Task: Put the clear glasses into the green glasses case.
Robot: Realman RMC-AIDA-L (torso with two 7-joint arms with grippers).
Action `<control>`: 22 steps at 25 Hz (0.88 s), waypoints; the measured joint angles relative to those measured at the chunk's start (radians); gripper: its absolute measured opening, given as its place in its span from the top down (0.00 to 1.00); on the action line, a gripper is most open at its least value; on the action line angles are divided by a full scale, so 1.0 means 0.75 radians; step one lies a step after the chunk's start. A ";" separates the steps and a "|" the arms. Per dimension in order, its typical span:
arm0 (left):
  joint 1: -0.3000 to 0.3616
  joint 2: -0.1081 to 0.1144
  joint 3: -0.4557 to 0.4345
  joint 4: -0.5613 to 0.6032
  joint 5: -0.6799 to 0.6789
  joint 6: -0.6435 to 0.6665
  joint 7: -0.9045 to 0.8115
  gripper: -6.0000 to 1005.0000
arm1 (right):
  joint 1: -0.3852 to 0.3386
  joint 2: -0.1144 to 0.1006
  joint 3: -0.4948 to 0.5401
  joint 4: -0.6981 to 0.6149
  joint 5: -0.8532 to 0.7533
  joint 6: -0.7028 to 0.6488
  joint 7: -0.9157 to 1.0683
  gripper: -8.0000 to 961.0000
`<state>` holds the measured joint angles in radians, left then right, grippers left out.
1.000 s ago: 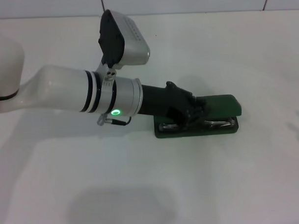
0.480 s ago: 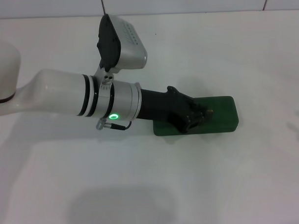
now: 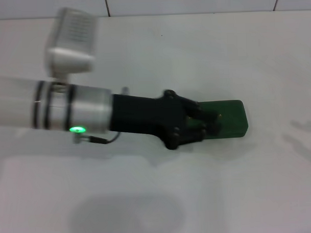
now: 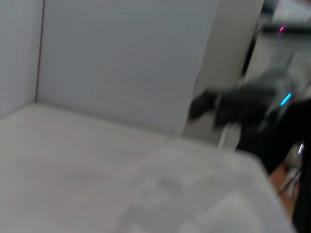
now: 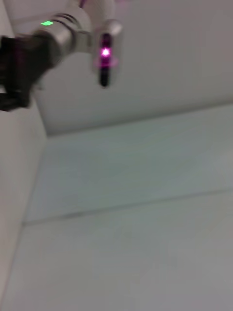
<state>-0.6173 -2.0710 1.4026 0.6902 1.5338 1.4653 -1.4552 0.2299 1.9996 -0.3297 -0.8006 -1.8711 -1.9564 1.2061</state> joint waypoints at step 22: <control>0.241 0.021 -0.350 -0.030 0.036 0.386 0.182 0.22 | 0.198 0.019 -0.481 0.010 -0.013 0.079 0.016 0.31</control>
<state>-0.4368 -2.0550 1.1405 0.6673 1.5608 1.7546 -1.3184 0.3784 2.0135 -0.6901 -0.7931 -1.8806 -1.8974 1.2183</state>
